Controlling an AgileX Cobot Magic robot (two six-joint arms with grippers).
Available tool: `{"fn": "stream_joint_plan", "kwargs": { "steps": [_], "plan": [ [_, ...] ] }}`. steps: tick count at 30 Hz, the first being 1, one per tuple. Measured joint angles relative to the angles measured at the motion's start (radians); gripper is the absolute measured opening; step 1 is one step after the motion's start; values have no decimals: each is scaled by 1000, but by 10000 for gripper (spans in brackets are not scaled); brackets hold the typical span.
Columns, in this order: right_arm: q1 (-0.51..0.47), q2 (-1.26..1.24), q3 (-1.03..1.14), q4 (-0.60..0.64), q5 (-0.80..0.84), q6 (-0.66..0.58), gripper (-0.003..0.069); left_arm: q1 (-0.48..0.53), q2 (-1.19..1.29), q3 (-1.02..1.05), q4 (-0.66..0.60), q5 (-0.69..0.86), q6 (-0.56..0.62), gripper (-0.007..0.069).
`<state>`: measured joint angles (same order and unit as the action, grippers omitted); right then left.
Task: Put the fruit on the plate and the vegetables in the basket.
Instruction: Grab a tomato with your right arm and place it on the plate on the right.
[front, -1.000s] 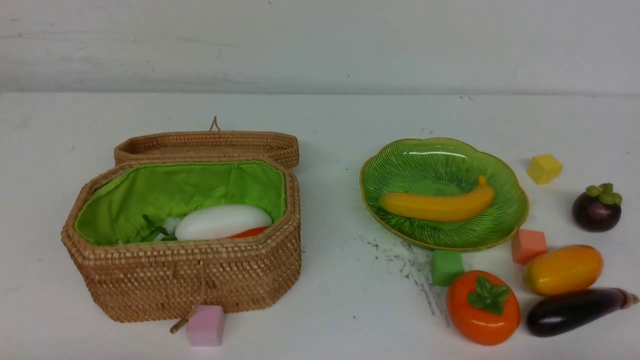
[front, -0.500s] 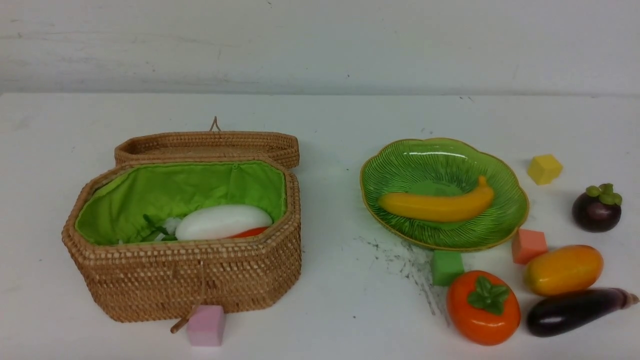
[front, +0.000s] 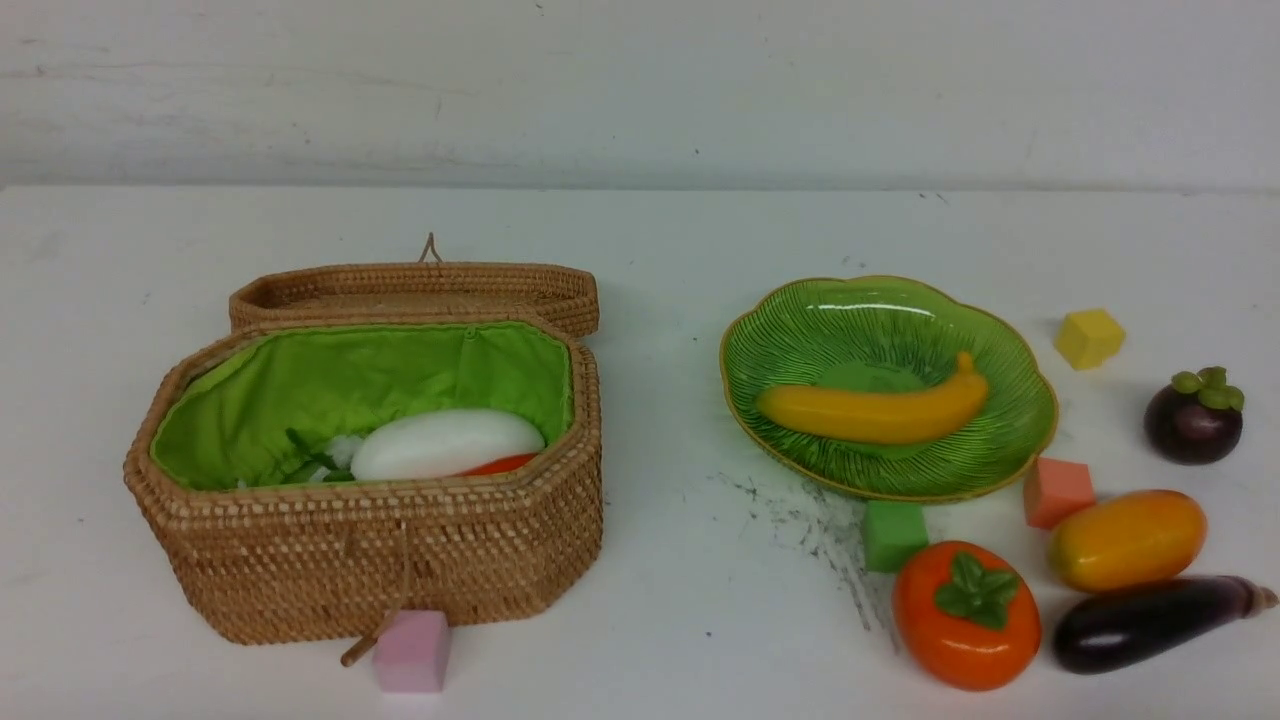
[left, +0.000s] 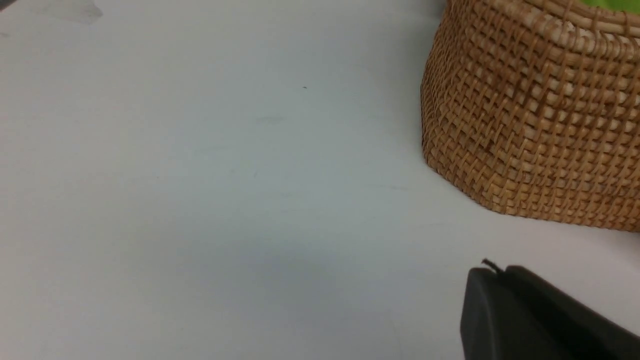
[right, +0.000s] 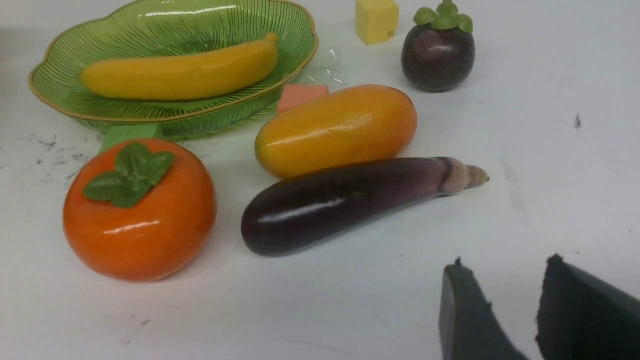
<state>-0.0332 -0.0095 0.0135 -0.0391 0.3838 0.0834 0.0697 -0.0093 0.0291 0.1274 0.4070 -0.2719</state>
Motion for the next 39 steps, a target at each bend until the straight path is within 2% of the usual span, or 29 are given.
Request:
{"fn": "stream_joint_plan", "kwargs": {
  "steps": [6, 13, 19, 25, 28, 32, 37, 39],
  "plan": [
    [0, 0, 8, -17, -56, 0, 242, 0, 0, 0, 0, 0, 0, 15],
    [0, 0, 11, -17, -294, 45, 243, 0, 0, 0, 0, 0, 0, 22],
    [0, 0, 11, -24, -436, 65, 243, 0, 0, 0, 0, 0, 0, 26],
    [0, 0, 11, -24, -488, 74, 243, 0, 0, 0, 0, 0, 0, 28],
    [0, 0, 11, -10, -546, 128, 243, 0, 0, 0, 0, 0, 0, 29],
    [0, 0, 5, 30, -664, 260, 243, 0, 0, 0, 0, 0, 0, 36],
    [0, 4, -118, 56, -606, 370, 243, 0, 0, 0, 0, 0, 0, 39],
    [0, 48, -265, 58, -492, 395, 243, 0, 0, 0, 0, 0, 0, 39]
  ]
}}
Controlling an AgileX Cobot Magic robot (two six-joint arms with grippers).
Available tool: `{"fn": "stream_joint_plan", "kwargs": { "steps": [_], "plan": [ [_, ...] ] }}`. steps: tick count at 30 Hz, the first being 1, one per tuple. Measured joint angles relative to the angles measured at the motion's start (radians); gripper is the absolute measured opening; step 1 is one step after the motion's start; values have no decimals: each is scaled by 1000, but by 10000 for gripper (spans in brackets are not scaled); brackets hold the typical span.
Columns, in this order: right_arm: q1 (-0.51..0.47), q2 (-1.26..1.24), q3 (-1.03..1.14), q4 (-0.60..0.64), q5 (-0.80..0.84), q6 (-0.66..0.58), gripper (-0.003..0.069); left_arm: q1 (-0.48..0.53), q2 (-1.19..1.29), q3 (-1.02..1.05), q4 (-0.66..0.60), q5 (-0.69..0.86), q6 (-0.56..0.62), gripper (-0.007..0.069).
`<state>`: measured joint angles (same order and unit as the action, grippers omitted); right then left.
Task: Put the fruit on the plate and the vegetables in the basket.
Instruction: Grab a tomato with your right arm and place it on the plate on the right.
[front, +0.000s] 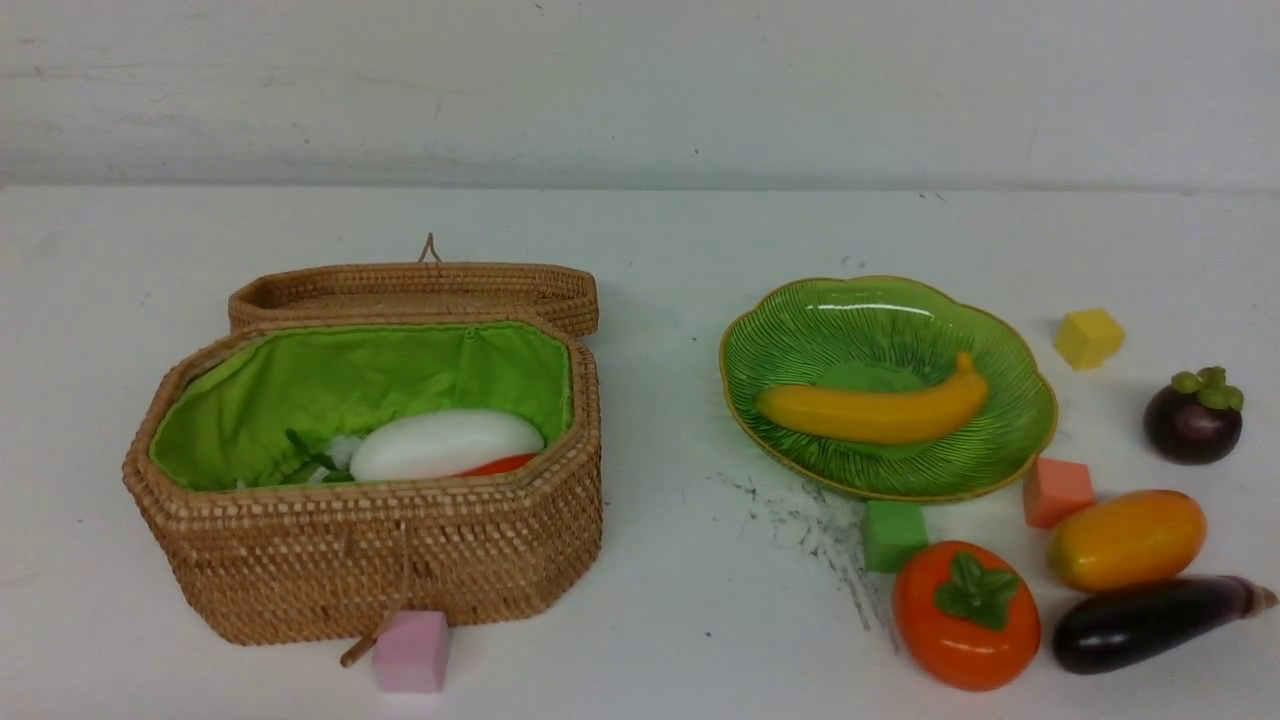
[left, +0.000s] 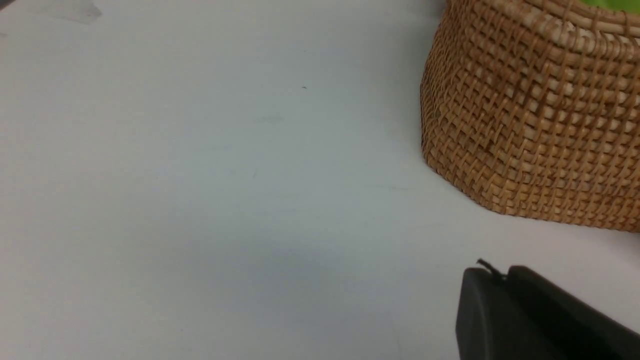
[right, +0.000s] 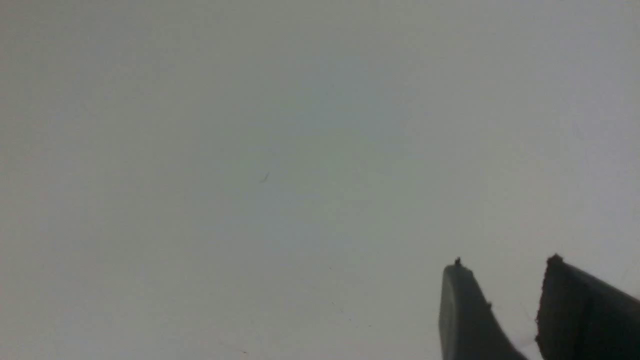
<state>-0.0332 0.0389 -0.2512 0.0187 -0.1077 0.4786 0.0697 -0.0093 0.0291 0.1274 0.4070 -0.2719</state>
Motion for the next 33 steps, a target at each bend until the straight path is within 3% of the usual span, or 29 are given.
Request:
{"fn": "stream_joint_plan", "kwargs": {
  "steps": [6, 10, 18, 24, 28, 29, 33],
  "plan": [
    [0, 228, -350, -61, 376, 9, 243, 0, 0, 0, 0, 0, 0, 39],
    [0, 390, -474, -115, 643, 1, 243, 0, 0, 0, 0, 0, 0, 39],
    [0, 606, -473, -147, 783, -22, 243, 0, 0, 0, 0, 0, 0, 39],
    [0, 746, -473, -19, 788, -114, 243, 0, 0, 0, 0, 0, 0, 39],
    [0, 857, -482, 167, 870, -378, 243, 0, 0, 0, 0, 0, 0, 39],
    [1, 908, -486, 261, 909, -485, 247, 0, 0, 0, 0, 0, 0, 39],
    [49, 1002, -491, 402, 930, -634, 288, 0, 0, 0, 0, 0, 0, 42]
  ]
}}
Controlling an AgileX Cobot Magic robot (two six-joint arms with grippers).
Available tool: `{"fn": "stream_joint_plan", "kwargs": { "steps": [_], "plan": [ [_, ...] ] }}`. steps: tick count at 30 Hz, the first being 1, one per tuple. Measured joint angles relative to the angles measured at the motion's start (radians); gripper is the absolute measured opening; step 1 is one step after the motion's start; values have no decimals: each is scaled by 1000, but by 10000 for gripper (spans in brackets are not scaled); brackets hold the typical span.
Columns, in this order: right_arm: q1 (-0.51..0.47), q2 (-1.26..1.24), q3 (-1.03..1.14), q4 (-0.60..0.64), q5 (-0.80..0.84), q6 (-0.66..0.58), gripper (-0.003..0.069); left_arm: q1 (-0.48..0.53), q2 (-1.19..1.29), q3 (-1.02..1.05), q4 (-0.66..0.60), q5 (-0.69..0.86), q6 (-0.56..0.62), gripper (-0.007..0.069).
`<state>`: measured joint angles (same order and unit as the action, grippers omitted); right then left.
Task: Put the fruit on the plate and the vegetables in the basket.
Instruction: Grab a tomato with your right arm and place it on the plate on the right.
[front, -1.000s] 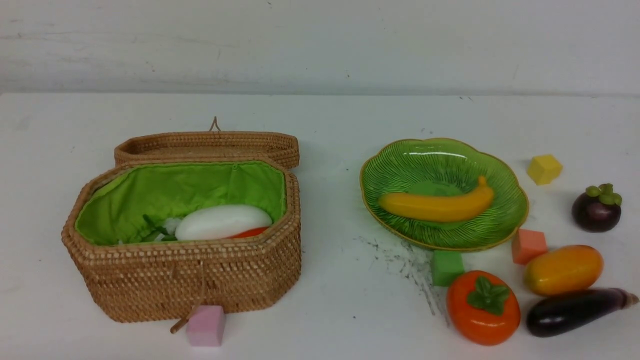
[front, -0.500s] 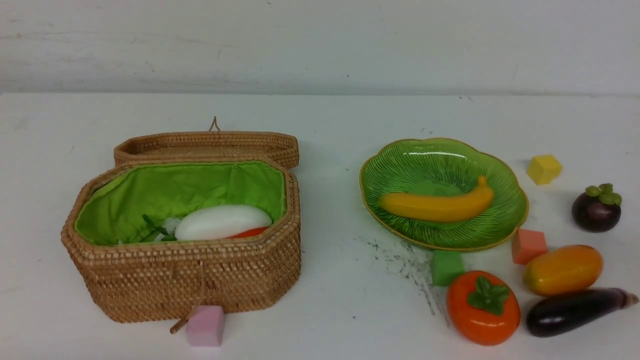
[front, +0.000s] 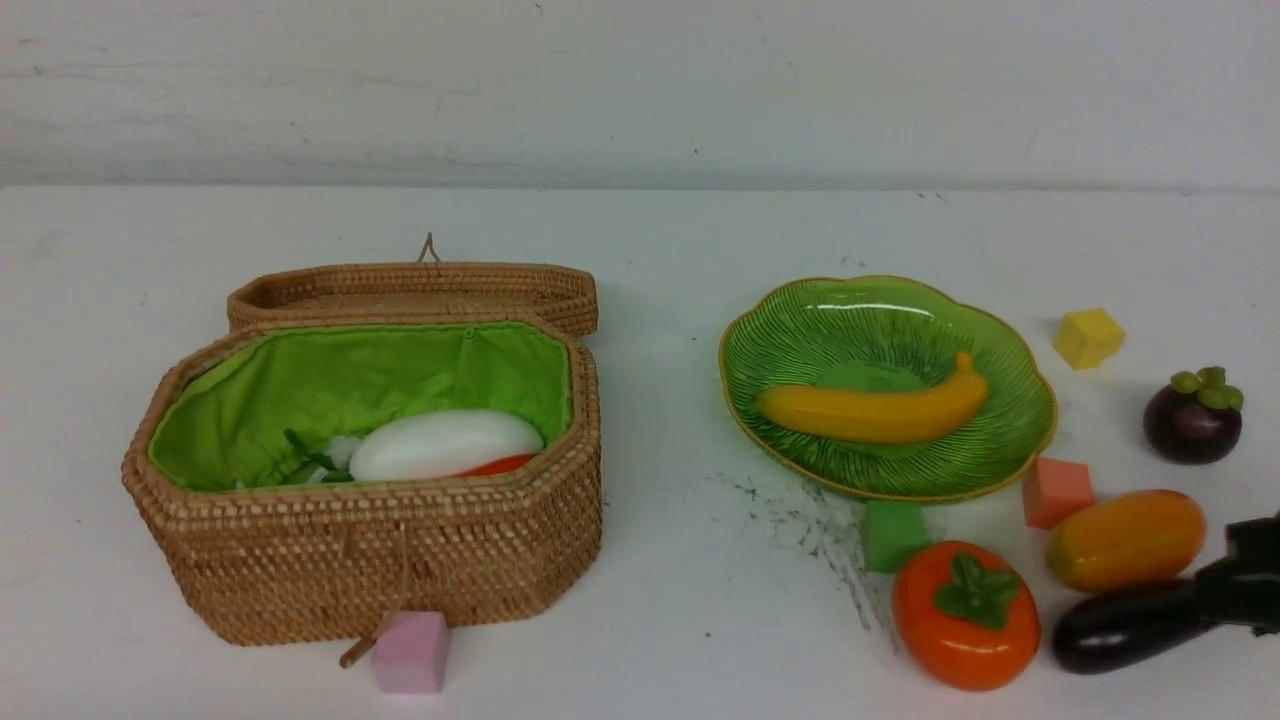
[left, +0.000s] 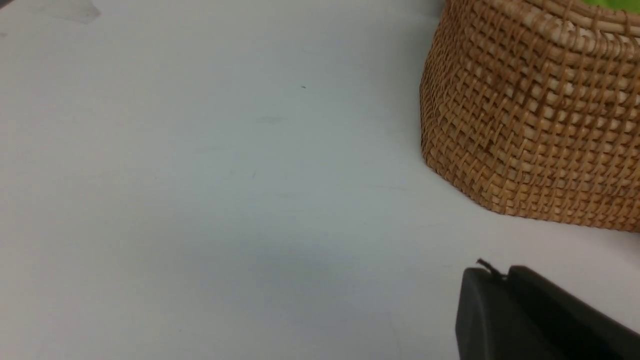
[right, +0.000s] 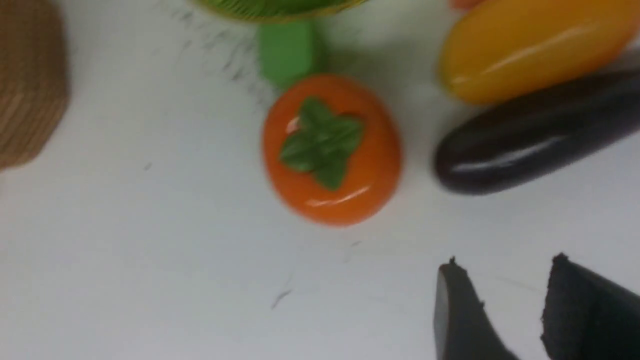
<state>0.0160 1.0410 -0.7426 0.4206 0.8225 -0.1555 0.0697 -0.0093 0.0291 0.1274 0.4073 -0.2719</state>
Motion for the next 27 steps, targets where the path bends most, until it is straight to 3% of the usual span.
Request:
{"fn": "stream_joint_plan", "kwargs": {
  "steps": [4, 9, 14, 18, 27],
  "plan": [
    [80, 65, -1, -2, -2, -33, 384, 0, 0, 0, 0, 0, 0, 48],
    [198, 136, -24, -50, 2, -37, 556, 0, 0, 0, 0, 0, 0, 52],
    [233, 193, -65, -34, 1, -26, 671, 0, 0, 0, 0, 0, 0, 58],
    [233, 235, -81, -9, -10, -23, 670, 0, 0, 0, 0, 1, 0, 60],
    [234, 435, -136, 22, -79, -1, 589, 0, 0, 0, 1, 1, 0, 71]
  ]
}}
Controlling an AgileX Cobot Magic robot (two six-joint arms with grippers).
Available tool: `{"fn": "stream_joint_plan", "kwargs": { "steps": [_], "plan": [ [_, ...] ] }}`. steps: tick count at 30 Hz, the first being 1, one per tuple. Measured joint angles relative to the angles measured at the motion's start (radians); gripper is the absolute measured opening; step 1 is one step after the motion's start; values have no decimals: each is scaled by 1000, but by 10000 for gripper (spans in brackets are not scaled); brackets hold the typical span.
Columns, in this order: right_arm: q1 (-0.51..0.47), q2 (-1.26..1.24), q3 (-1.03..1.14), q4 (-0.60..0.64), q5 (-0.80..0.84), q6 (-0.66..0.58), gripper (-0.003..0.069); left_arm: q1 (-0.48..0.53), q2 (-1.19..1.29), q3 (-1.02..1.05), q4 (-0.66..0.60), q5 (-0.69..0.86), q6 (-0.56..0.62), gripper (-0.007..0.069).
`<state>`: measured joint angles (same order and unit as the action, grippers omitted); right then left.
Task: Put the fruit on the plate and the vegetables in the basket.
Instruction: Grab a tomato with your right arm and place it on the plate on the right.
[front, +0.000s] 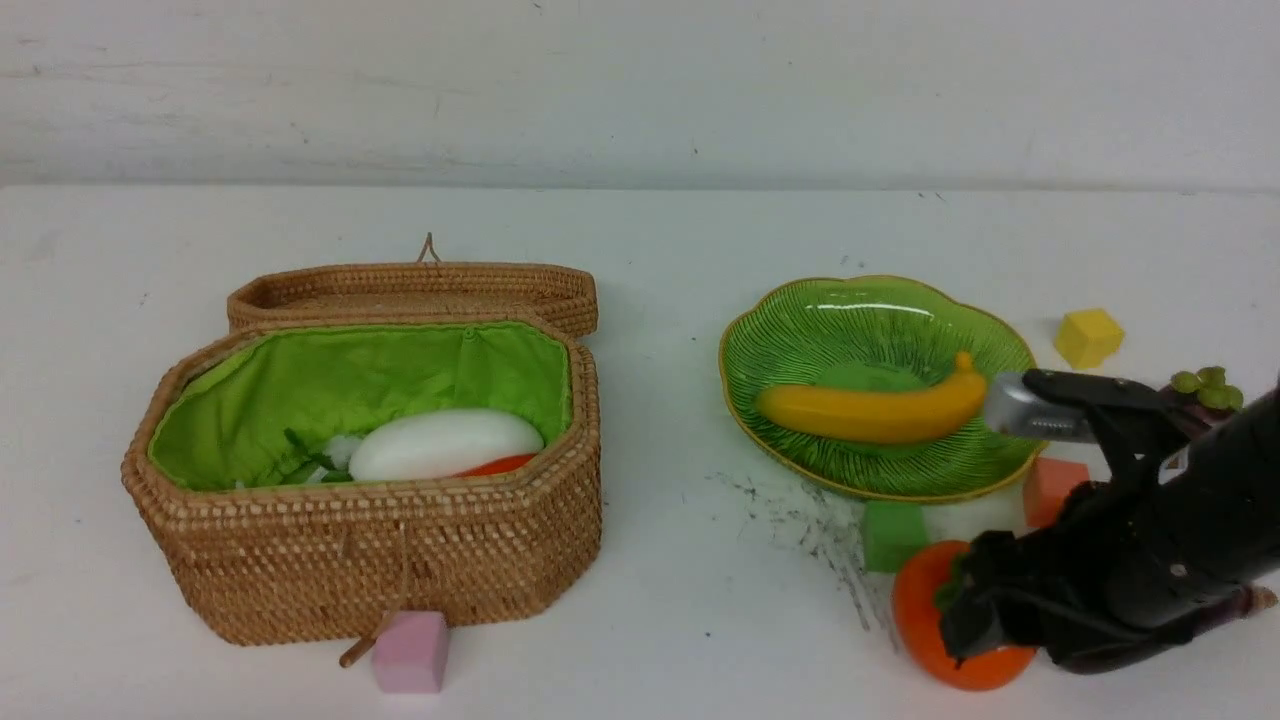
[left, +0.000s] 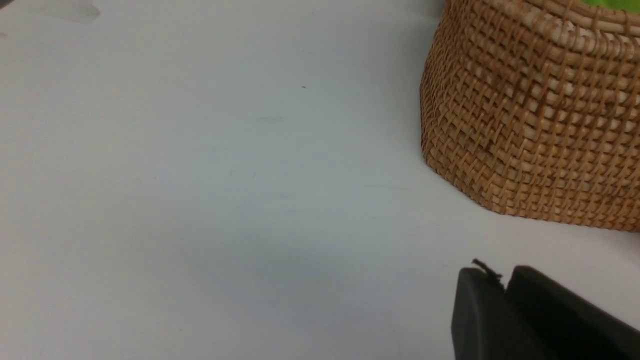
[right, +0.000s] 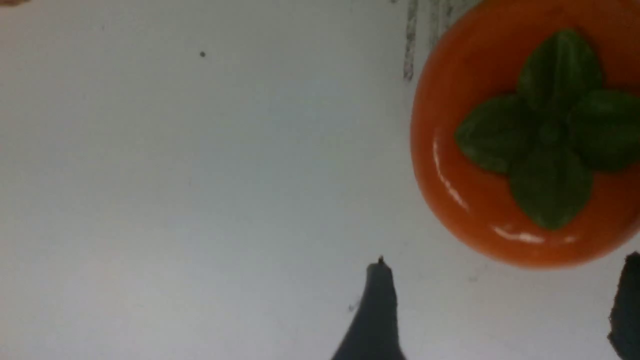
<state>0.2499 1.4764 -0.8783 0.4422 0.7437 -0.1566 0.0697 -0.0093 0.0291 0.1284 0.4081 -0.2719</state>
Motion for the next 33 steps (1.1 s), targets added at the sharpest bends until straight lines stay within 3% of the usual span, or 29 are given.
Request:
{"fn": "stream_joint_plan", "kwargs": {
  "steps": [13, 27, 33],
  "plan": [
    [0, 64, -106, -203, 13, 230, 584, 0, 0, 0, 0, 0, 0, 84],
    [0, 193, -120, -161, -45, 243, 580, 0, 0, 0, 1, 0, 0, 94],
    [0, 204, -123, -84, -46, 194, 463, 0, 0, 0, 1, 0, 0, 99]
  ]
}}
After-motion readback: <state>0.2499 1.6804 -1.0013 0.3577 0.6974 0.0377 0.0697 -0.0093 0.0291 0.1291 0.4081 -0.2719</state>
